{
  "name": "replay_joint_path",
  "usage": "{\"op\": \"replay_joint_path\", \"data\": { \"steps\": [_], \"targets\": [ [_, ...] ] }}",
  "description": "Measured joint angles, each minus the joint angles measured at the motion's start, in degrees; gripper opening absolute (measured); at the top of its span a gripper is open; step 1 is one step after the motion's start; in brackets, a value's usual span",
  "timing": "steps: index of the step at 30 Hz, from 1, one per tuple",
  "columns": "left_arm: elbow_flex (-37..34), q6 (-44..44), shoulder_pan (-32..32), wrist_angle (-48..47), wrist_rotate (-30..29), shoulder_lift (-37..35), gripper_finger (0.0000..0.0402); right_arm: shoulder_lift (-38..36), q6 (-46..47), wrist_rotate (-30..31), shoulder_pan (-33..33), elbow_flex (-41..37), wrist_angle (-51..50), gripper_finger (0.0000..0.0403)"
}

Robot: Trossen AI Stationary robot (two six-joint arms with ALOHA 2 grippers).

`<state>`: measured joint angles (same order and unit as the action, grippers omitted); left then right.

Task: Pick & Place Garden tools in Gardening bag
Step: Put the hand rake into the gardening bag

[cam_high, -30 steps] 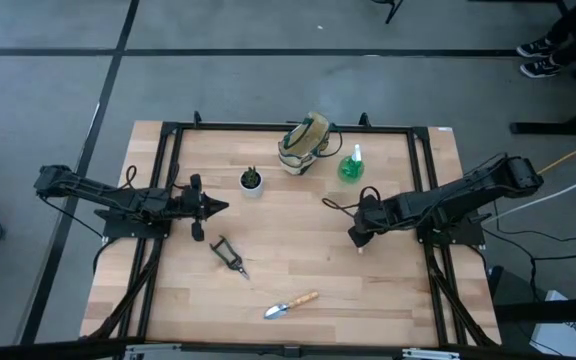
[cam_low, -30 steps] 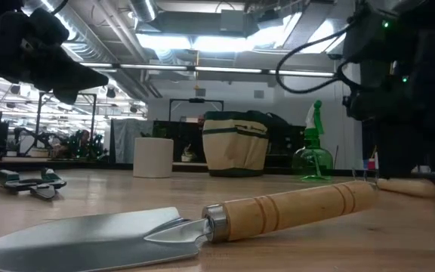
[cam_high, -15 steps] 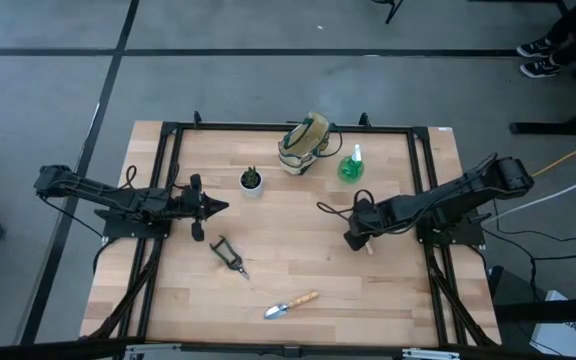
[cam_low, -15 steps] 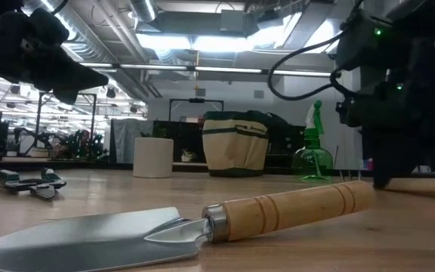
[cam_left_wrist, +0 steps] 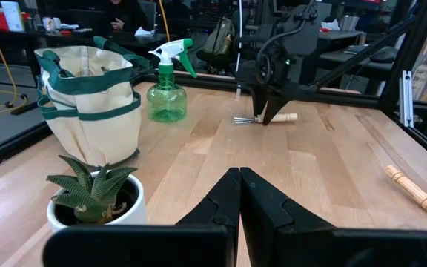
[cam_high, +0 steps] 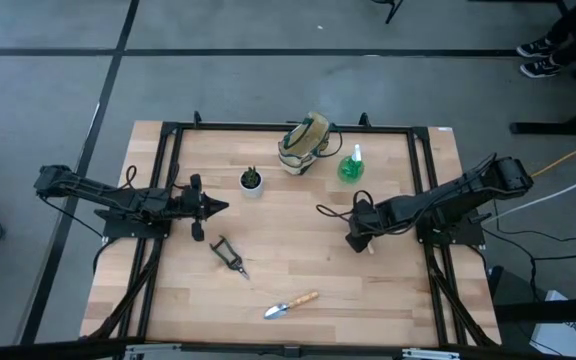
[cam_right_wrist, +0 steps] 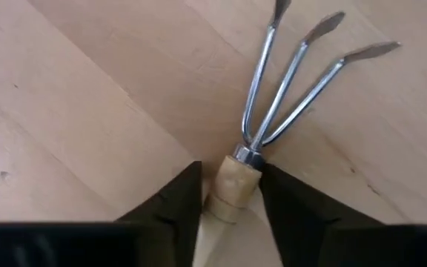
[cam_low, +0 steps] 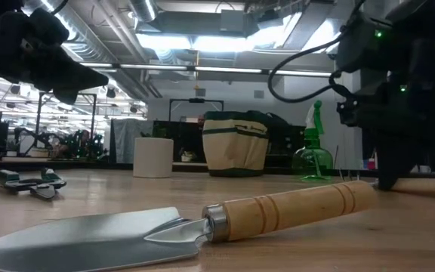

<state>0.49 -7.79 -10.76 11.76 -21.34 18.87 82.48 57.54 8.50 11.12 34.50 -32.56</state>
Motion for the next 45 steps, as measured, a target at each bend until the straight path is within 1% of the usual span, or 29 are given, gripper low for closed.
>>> {"op": "replay_joint_path", "data": {
  "steps": [3, 6, 14, 24, 31, 40, 45],
  "targets": [
    [0.00, 0.00, 0.00, -0.02, 0.00, 0.00, 0.0004, 0.00, -0.99, -0.52, -0.63, -0.03, -0.13, 0.0090],
    [0.00, 0.00, -0.02, -0.02, 0.00, 0.00, 0.0004, 0.00, -2.63, -1.77, -1.30, -0.02, -0.10, 0.0070],
    [0.02, 0.00, -0.02, -0.01, 0.00, 0.00, 0.0004, -0.04, -3.31, -5.10, -3.46, -0.04, 1.38, 0.0068],
    [0.02, 0.00, 0.00, 0.01, 0.00, 0.02, 0.0004, -0.02, -9.01, -8.03, -4.08, -0.18, 5.82, 0.0068],
    [0.00, 0.00, -0.02, 0.01, 0.00, 0.02, 0.0004, 0.26, -10.05, -10.03, -3.94, -0.26, 15.44, 0.0067],
    [0.00, 0.00, 0.00, -0.01, 0.00, 0.02, 0.0004, 0.19, -16.85, -10.21, -3.97, -0.20, 31.28, 0.0067],
    [0.01, 0.00, 0.00, -0.02, 0.00, 0.00, 0.0004, 0.13, -21.54, -9.99, -3.97, -0.15, 35.60, 0.0067]
  ]
}}
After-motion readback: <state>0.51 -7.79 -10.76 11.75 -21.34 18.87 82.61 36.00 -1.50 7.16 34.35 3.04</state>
